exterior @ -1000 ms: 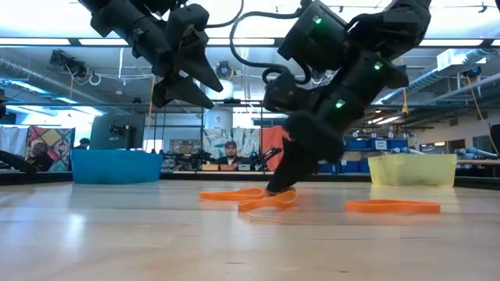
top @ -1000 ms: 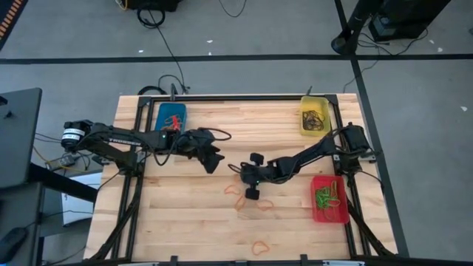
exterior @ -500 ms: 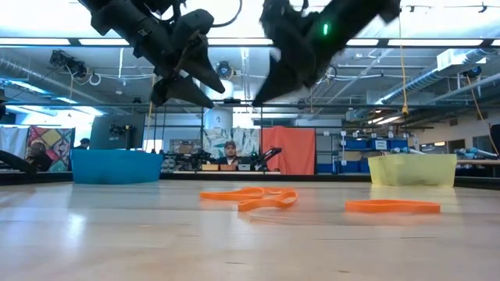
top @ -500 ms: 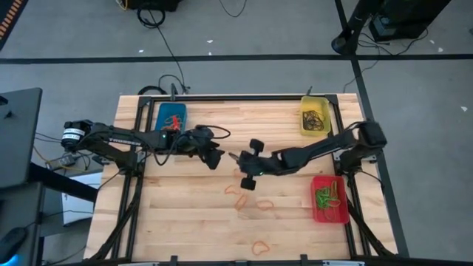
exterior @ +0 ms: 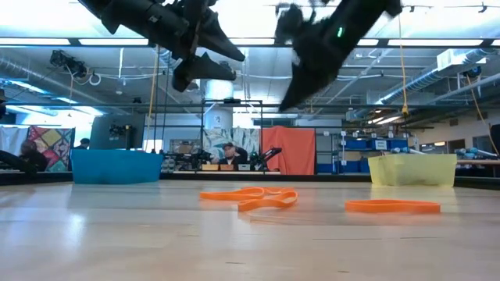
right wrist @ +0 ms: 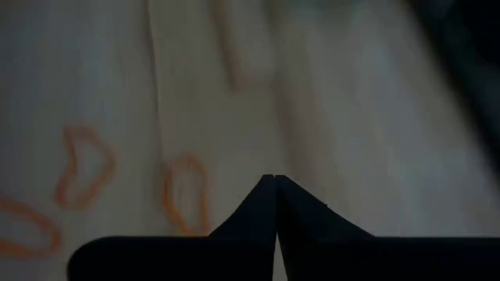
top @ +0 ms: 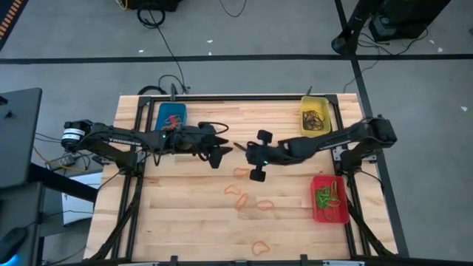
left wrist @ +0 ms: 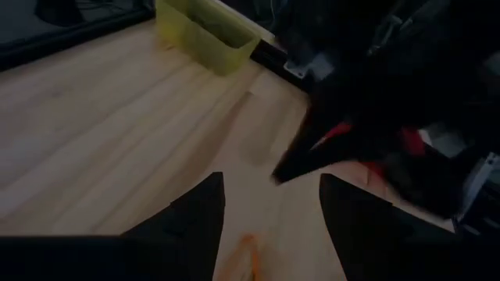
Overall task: Sort rubber bands into baskets
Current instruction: Put the orange rubber band into the blue bin
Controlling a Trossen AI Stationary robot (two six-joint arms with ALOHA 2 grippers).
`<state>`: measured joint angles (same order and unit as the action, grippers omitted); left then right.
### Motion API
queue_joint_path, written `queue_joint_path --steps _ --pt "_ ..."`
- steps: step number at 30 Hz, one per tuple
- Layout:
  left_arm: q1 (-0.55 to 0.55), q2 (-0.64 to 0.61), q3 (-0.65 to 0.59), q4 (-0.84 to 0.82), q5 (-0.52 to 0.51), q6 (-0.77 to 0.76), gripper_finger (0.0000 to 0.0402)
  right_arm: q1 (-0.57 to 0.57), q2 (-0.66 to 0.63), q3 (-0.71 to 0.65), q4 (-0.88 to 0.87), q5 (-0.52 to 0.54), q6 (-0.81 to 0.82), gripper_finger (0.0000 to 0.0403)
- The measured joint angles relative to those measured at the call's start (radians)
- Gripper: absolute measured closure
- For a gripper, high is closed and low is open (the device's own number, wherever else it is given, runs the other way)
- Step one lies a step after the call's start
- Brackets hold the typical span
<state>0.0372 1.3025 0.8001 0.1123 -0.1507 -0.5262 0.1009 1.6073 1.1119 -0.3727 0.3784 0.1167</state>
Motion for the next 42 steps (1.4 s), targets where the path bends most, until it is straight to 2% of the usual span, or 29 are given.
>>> queue_joint_path --steps 3,6,11,16,19,21,25,30,42 --pt "0.000 0.000 0.000 -0.022 -0.022 -0.001 0.0188 -0.041 0.078 -0.001 0.006 -0.151 0.013 0.0372" --pt "0.000 0.000 0.000 -0.048 -0.029 -0.002 0.0188 -0.052 0.160 -0.001 0.044 -0.232 0.036 0.0356" --pt "0.000 0.000 0.000 -0.091 -0.006 -0.008 0.0188 -0.052 0.261 0.000 0.042 -0.297 0.126 0.0319" --pt "0.000 0.000 0.000 -0.140 0.002 -0.009 0.0188 -0.048 0.340 0.007 0.050 -0.290 0.141 0.0285" --pt "-0.001 0.000 0.000 -0.163 0.007 -0.004 0.0188 -0.041 0.360 0.008 0.042 -0.279 0.116 0.0291" --pt "-0.001 0.000 0.000 -0.176 0.007 0.006 0.0188 -0.039 0.360 0.008 0.042 -0.273 0.092 0.0315" --pt "-0.001 0.000 0.000 -0.193 0.007 0.045 0.0188 -0.032 0.338 0.004 0.041 -0.264 0.032 0.0389" --pt "-0.001 0.000 0.000 -0.207 0.011 0.084 0.0188 -0.034 0.282 -0.005 0.000 -0.216 0.026 0.0397" --pt "-0.014 0.000 0.000 -0.201 0.029 0.318 0.0188 -0.023 -0.009 -0.001 0.019 -0.169 0.075 0.0400"
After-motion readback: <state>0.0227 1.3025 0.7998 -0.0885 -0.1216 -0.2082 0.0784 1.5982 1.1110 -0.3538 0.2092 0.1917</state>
